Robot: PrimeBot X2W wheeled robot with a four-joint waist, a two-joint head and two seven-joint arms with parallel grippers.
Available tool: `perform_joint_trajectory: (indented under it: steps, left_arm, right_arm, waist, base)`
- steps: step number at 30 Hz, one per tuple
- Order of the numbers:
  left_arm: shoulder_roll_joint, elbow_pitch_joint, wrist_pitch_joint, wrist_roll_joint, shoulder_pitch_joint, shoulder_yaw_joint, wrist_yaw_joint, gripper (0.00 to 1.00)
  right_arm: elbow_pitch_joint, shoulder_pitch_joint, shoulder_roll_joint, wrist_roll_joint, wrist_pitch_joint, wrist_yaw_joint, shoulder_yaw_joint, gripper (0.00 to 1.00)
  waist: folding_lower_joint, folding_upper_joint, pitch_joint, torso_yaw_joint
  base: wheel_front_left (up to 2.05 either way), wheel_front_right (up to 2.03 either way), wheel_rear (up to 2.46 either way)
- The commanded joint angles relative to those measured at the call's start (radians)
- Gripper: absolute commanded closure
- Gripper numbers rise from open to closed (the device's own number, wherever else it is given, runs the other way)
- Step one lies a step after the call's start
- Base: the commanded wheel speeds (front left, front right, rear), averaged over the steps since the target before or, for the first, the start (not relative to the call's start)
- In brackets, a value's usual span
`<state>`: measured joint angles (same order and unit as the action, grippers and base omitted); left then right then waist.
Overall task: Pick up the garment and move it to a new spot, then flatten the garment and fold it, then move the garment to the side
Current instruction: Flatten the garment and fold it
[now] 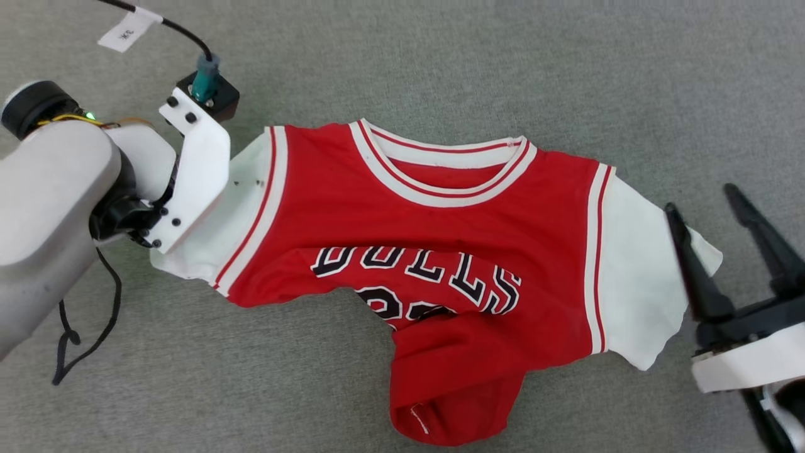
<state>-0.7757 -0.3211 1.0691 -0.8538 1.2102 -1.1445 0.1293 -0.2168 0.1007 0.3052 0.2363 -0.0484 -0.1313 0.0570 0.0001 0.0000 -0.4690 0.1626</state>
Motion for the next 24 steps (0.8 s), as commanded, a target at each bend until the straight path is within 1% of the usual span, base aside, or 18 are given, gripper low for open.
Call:
perform_joint_trajectory:
  steps: [1,4,7,10,12,15,17,19,22,24]
  left_arm:
    - [-0.009,-0.016,-0.023,-0.009,-0.030,-0.018,-0.001,1.00]
    - [-0.013,-0.005,-0.080,-0.023,-0.032,-0.037,0.000,1.00]
    - [-0.025,0.017,-0.135,-0.031,-0.042,-0.049,0.000,1.00]
    - [-0.035,0.046,-0.185,-0.039,-0.054,-0.061,-0.001,1.00]
    - [-0.045,0.067,-0.206,-0.044,-0.064,-0.069,0.000,1.00]
    - [-0.055,0.100,-0.226,-0.041,-0.071,-0.081,-0.001,1.00]
    - [-0.054,0.118,-0.238,-0.038,-0.074,-0.088,0.000,1.00]
    - [-0.049,0.131,-0.246,-0.031,-0.073,-0.094,-0.001,1.00]
    - [-0.039,0.144,-0.258,-0.029,-0.065,-0.099,0.000,1.00]
    - [-0.032,0.148,-0.265,-0.026,-0.052,-0.101,0.000,1.00]
  right_arm:
    - [-0.003,0.015,0.017,-0.010,0.011,0.001,-0.022,0.00]
    - [-0.022,0.023,0.047,-0.014,0.048,0.001,-0.056,0.00]
    - [-0.047,0.036,0.104,-0.005,0.122,0.001,-0.076,0.00]
    - [-0.046,0.053,0.213,0.026,0.241,0.001,-0.070,0.00]
    - [-0.047,0.069,0.304,0.072,0.342,0.001,-0.042,0.00]
    - [-0.033,0.097,0.446,0.169,0.510,0.001,0.014,0.00]
    - [-0.015,0.116,0.535,0.258,0.633,0.001,0.063,0.00]
    - [0.000,0.159,0.616,0.327,0.728,0.001,0.110,0.00]
    - [0.023,0.211,0.714,0.394,0.849,0.001,0.210,0.00]
    - [0.038,0.257,0.750,0.435,0.921,0.001,0.276,0.00]
  waist:
    - [-0.0001,0.0000,0.037,-0.020]
    - [-0.0001,0.0000,0.086,-0.039]
    - [-0.0001,0.0000,0.129,-0.058]
    - [-0.0001,0.0000,0.168,-0.079]
    - [-0.0001,0.0000,0.186,-0.091]
    - [-0.0001,0.0000,0.202,-0.108]
    - [-0.0001,0.0000,0.203,-0.119]
    - [-0.0001,0.0000,0.198,-0.130]
    - [-0.0001,0.0000,0.186,-0.146]
    - [-0.0001,0.0000,0.175,-0.157]
  base:
    - [0.00,0.00,0.00]
    - [0.00,0.00,0.00]
    - [0.00,0.00,0.00]
    - [0.00,0.00,0.00]
    - [0.00,0.00,0.00]
    - [0.00,0.00,0.00]
    - [0.00,0.00,0.00]
    - [0.00,0.00,0.00]
    - [0.00,0.00,0.00]
    - [0.00,0.00,0.00]
